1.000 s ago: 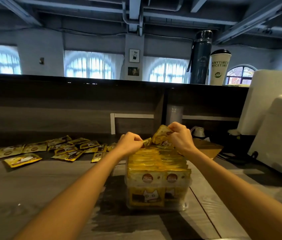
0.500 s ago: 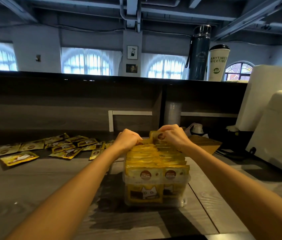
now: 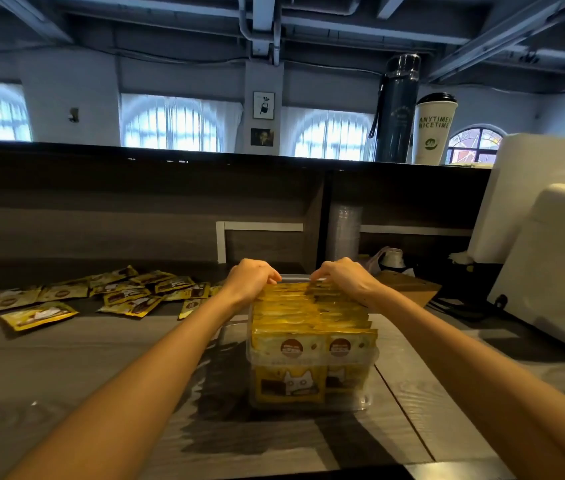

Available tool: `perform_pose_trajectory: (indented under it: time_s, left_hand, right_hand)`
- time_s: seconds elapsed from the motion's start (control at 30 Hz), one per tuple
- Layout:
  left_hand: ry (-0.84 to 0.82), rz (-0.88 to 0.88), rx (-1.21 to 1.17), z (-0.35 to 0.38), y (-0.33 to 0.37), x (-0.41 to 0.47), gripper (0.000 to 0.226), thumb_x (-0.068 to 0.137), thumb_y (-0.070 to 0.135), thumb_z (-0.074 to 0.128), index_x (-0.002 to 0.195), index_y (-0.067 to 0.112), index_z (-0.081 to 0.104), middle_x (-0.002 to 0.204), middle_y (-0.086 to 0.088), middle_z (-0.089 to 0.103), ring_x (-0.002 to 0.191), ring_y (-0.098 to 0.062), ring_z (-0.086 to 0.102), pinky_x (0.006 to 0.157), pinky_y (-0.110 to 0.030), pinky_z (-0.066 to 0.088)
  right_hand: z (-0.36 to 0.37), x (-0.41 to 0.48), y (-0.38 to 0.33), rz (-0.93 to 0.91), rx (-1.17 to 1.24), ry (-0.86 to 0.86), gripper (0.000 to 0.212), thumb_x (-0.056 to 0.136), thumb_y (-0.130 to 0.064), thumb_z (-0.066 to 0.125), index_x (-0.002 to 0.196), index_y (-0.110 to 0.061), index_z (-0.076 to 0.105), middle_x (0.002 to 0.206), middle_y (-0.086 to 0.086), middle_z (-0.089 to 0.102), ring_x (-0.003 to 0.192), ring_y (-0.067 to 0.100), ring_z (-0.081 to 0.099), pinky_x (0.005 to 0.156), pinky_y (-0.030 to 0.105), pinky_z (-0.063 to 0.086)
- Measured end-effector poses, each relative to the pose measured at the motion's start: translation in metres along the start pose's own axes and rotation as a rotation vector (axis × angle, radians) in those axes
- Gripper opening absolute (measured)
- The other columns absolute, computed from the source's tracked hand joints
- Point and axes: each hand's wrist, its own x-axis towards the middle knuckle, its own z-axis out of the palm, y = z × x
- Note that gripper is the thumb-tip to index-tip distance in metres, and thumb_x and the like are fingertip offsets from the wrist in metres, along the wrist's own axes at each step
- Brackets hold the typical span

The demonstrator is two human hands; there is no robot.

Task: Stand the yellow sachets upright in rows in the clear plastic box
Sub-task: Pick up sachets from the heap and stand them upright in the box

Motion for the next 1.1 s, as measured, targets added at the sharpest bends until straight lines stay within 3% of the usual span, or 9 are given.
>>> perform_pose_trajectory:
  time_s: [0.13,0.27,0.37,0.47,0.67,0.8,0.9,1.0,1.1]
  left_hand:
    - [0.155,-0.011,-0.002,-0.013,0.004,-0.002,0.03,0.097,0.008,0.036,0.106,0.002,0.064,0.118,-0.015,0.061,0.103,-0.019,0.052,0.081,-0.026,0.04]
    - [0.392,-0.024,0.048,-0.036,0.003,-0.007,0.027,0.095,0.008,0.041,0.109,0.009,0.064,0.118,-0.011,0.061,0.113,-0.024,0.053,0.086,-0.031,0.042]
    - [0.548,-0.026,0.083,-0.056,-0.006,-0.015,0.027,0.095,0.008,0.041,0.108,0.01,0.064,0.114,-0.011,0.064,0.109,-0.025,0.056,0.086,-0.033,0.045]
    - [0.648,-0.118,0.146,-0.083,-0.032,-0.034,0.028,0.092,0.005,0.042,0.108,0.008,0.065,0.114,-0.012,0.064,0.11,-0.027,0.056,0.083,-0.031,0.041]
    - [0.52,-0.406,0.271,-0.104,-0.107,-0.057,0.029,0.09,0.004,0.042,0.111,0.008,0.061,0.121,-0.016,0.06,0.113,-0.033,0.053,0.088,-0.034,0.043]
    - [0.301,-0.488,0.451,-0.098,-0.14,-0.058,0.049,0.093,0.003,0.035,0.142,0.009,0.035,0.143,-0.016,0.042,0.13,-0.031,0.042,0.101,-0.037,0.039]
    - [0.178,-0.423,0.501,-0.09,-0.154,-0.049,0.055,0.098,0.009,0.03,0.149,0.011,0.012,0.157,-0.008,0.014,0.145,-0.022,0.015,0.117,-0.037,0.02]
    - [0.093,-0.424,0.611,-0.081,-0.167,-0.04,0.054,0.101,0.024,0.023,0.15,0.013,0.003,0.159,-0.004,-0.001,0.147,-0.018,-0.003,0.119,-0.041,0.005]
    - [0.024,-0.43,0.709,-0.082,-0.174,-0.035,0.05,0.1,0.026,0.019,0.148,0.012,0.017,0.158,-0.006,0.011,0.146,-0.02,0.009,0.118,-0.047,0.007]
  right_hand:
    - [-0.005,-0.005,-0.017,-0.042,0.063,0.195,0.03,0.096,-0.013,0.04,0.12,-0.01,0.059,0.127,0.012,0.058,0.113,0.026,0.055,0.1,0.038,0.045]
    - [-0.001,-0.027,-0.073,-0.154,0.356,0.398,0.032,0.095,-0.014,0.039,0.122,-0.009,0.057,0.124,0.009,0.058,0.11,0.019,0.052,0.09,0.03,0.042]
    - [0.018,-0.037,-0.117,-0.277,0.451,0.419,0.038,0.095,-0.013,0.041,0.133,-0.01,0.044,0.136,0.009,0.049,0.123,0.021,0.046,0.1,0.033,0.04]
    - [0.055,-0.04,-0.156,-0.301,0.52,0.326,0.041,0.095,-0.01,0.041,0.136,-0.011,0.036,0.139,0.009,0.042,0.127,0.022,0.042,0.103,0.035,0.037]
    - [0.134,-0.018,-0.165,-0.101,0.463,0.06,0.043,0.094,-0.008,0.041,0.136,-0.006,0.037,0.142,0.012,0.042,0.131,0.026,0.039,0.107,0.037,0.035]
    - [0.165,-0.001,-0.156,0.023,0.228,0.036,0.05,0.098,-0.023,0.037,0.144,-0.009,0.027,0.157,0.008,0.016,0.146,0.031,0.0,0.117,0.051,0.011]
    - [0.173,0.012,-0.152,0.041,0.125,0.073,0.056,0.099,-0.026,0.035,0.148,-0.011,0.015,0.159,0.006,0.001,0.145,0.03,-0.014,0.117,0.052,0.001]
    - [0.182,0.022,-0.144,0.017,0.025,0.046,0.059,0.098,-0.029,0.034,0.15,-0.011,0.011,0.159,0.007,0.0,0.146,0.028,-0.014,0.116,0.051,-0.003]
    - [0.186,0.029,-0.135,0.018,-0.004,-0.036,0.053,0.098,-0.03,0.033,0.146,-0.009,0.021,0.157,0.009,0.016,0.147,0.029,-0.001,0.115,0.054,-0.003]
